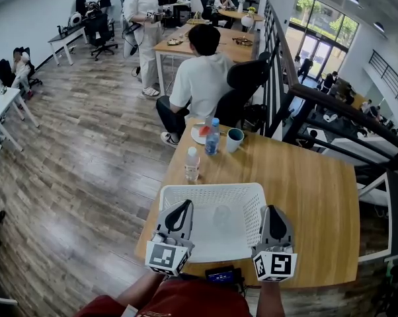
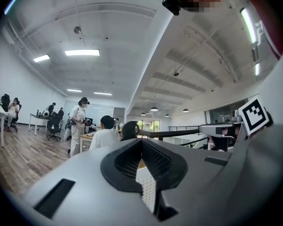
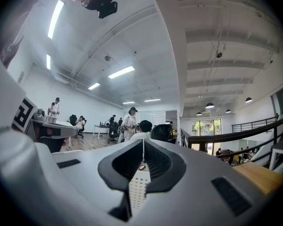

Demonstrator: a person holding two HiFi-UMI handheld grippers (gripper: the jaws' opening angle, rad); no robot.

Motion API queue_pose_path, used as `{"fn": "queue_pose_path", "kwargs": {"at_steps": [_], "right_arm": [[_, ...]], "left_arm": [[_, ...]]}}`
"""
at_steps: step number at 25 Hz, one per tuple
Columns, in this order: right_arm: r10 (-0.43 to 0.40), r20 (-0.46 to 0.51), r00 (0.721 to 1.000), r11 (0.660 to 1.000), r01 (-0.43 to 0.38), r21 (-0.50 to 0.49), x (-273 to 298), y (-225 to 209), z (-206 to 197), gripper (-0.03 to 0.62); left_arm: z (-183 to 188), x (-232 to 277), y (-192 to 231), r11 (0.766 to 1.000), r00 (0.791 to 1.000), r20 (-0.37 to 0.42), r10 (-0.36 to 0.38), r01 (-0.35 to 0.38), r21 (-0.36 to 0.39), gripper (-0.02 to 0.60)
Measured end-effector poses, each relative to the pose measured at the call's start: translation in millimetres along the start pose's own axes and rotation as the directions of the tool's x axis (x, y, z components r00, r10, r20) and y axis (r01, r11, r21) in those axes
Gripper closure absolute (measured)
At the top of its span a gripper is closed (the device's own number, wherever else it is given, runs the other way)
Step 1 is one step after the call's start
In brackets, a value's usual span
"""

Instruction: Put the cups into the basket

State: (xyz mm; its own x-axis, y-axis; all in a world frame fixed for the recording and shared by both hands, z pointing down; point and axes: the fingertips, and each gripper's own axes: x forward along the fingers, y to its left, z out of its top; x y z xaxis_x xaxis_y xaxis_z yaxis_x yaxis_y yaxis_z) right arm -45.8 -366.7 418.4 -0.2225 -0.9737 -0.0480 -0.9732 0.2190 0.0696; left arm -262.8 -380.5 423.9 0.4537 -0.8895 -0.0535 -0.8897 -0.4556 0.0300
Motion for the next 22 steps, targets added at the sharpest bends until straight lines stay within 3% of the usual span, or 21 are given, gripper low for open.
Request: {"fn": "queue_pose_path", "kwargs": {"at_steps": [9,14,22], "right_arm": [[-0.009,-0.001,1.0,1.0,0.009,-0.001,-0.8,-2.5,-0.9,0.582],[-0.011,-0.002,1.0,1.0,0.011,-0.004,-0.3,-4.1,-0.1,0.582],[-0.004,0.004,1.0,1.0,0.004,-0.009,0.0,-3.2,-2.9,0.582]], "left_arm": [[-0.9,2.0,3.6,1.0,1.0,0.002,0.009,-0.009,-0.015,0.574],[1.0,5.0,9.8,0.995,1.0,0.005,0.02,-0.019,-0.102,0.574],[-0.4,6.6,12.5,0.998,0.999,0.008,0.033,-0.033,-0.057,0.574]]}}
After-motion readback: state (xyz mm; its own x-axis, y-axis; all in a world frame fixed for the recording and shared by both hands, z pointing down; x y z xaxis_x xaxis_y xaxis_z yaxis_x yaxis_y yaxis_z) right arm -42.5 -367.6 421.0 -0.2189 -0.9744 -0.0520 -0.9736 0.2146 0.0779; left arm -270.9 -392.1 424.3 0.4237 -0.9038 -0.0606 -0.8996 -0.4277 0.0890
